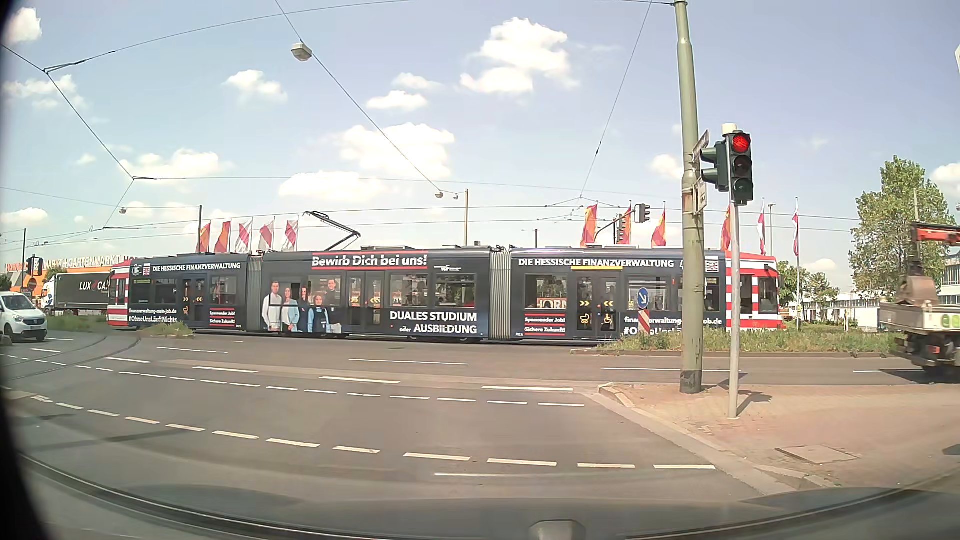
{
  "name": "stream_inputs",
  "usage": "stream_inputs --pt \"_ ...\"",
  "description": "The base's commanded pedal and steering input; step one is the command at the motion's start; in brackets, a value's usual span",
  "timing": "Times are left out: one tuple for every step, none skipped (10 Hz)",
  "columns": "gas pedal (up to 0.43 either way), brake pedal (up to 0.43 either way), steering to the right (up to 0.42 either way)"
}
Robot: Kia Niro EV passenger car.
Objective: Follow the waypoints while adhering to traffic rules and regulations
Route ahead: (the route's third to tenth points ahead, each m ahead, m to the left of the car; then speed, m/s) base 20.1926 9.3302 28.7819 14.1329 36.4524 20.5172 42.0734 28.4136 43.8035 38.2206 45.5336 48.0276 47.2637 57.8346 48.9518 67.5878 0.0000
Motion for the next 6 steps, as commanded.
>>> stream_inputs --pt "0.000 0.348 -0.048" --pt "0.000 0.348 -0.049" --pt "0.000 0.348 -0.048" --pt "0.000 0.348 -0.048" --pt "0.000 0.348 -0.048" --pt "0.000 0.348 -0.048"
